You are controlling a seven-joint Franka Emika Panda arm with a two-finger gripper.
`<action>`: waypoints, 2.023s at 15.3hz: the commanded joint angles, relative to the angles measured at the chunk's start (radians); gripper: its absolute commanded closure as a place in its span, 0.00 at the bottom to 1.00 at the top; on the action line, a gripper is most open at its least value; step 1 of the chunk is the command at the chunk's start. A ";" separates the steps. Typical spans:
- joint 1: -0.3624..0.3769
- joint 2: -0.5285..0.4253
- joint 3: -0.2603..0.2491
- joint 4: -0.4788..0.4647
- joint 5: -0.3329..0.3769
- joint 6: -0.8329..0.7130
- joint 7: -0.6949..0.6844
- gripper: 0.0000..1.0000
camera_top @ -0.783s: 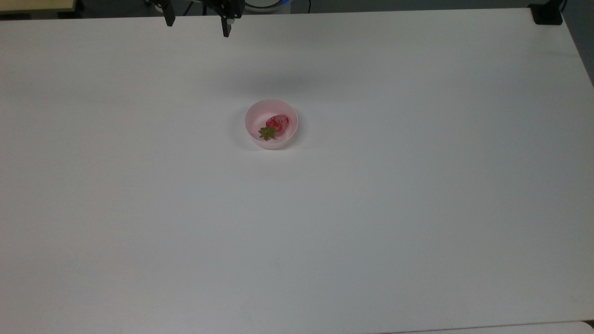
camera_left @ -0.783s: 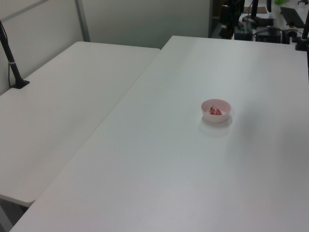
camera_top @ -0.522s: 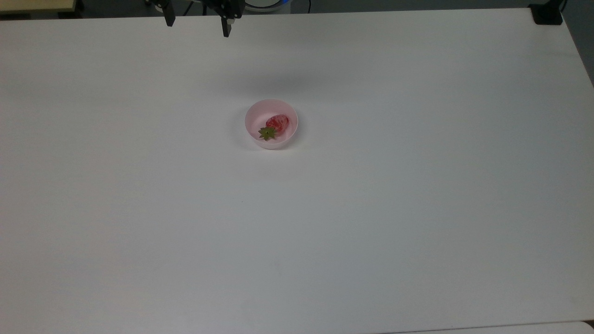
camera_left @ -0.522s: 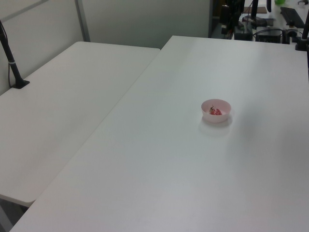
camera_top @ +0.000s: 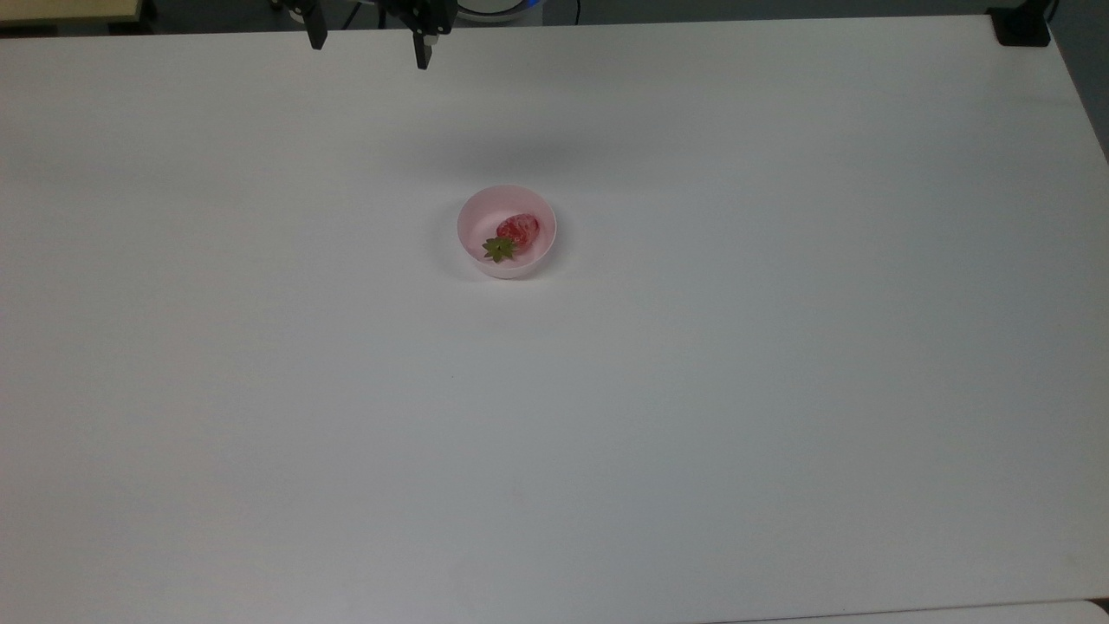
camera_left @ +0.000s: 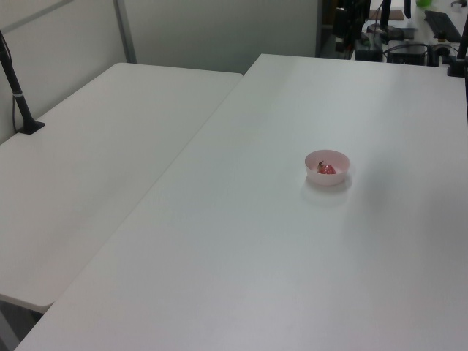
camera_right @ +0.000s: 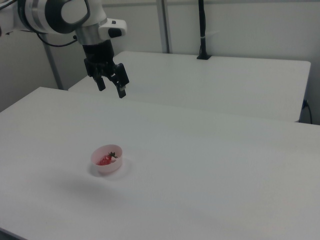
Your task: Pick up strawberry from bowl
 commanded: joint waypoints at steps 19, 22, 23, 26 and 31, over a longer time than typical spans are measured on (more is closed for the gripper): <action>0.125 0.178 0.027 -0.258 -0.004 0.202 0.153 0.15; 0.132 0.225 0.028 -0.267 -0.003 0.242 0.194 0.26; 0.132 0.239 0.028 -0.274 -0.003 0.266 0.207 0.27; 0.131 0.259 0.028 -0.280 -0.003 0.314 0.227 0.29; 0.131 0.293 0.028 -0.281 0.022 0.343 0.263 0.29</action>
